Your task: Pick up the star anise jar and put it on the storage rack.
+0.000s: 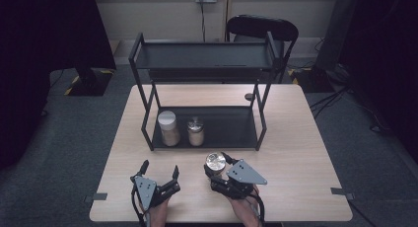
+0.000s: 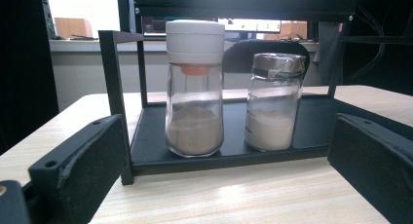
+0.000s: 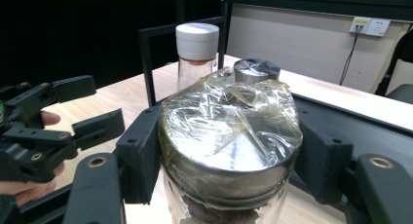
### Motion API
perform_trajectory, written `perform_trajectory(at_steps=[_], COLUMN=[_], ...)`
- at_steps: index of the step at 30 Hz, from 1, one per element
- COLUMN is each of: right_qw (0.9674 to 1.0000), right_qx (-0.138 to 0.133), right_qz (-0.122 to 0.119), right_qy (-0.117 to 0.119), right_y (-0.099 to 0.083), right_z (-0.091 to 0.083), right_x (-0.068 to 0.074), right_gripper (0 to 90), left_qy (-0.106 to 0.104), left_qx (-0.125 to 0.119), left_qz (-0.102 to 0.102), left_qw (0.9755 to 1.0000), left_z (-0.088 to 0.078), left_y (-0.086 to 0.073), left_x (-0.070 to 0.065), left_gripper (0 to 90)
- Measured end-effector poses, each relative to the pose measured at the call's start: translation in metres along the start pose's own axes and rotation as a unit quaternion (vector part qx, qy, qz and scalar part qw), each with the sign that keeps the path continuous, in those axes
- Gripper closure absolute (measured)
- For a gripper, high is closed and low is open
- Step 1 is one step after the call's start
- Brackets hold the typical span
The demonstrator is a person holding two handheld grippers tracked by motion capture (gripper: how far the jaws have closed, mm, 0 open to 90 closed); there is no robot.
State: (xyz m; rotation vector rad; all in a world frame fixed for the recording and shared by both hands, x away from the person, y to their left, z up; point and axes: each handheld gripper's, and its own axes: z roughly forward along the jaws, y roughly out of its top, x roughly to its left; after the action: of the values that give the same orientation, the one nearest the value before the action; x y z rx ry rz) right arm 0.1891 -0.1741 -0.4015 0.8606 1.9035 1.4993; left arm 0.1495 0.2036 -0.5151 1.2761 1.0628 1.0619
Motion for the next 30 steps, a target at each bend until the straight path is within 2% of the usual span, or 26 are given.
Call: perform_trajectory(at_steps=[30], right_qw=[0.9997], right_qx=[0.0], right_qz=[0.022], right_qy=[-0.011], right_y=[0.013], right_z=[0.017], right_x=[-0.016], right_gripper=[33.8], left_qy=[0.0], left_qx=[-0.001], left_qz=[0.001], left_qw=[1.0], left_z=[0.0], left_y=[0.0], left_x=[0.0], left_gripper=[0.3])
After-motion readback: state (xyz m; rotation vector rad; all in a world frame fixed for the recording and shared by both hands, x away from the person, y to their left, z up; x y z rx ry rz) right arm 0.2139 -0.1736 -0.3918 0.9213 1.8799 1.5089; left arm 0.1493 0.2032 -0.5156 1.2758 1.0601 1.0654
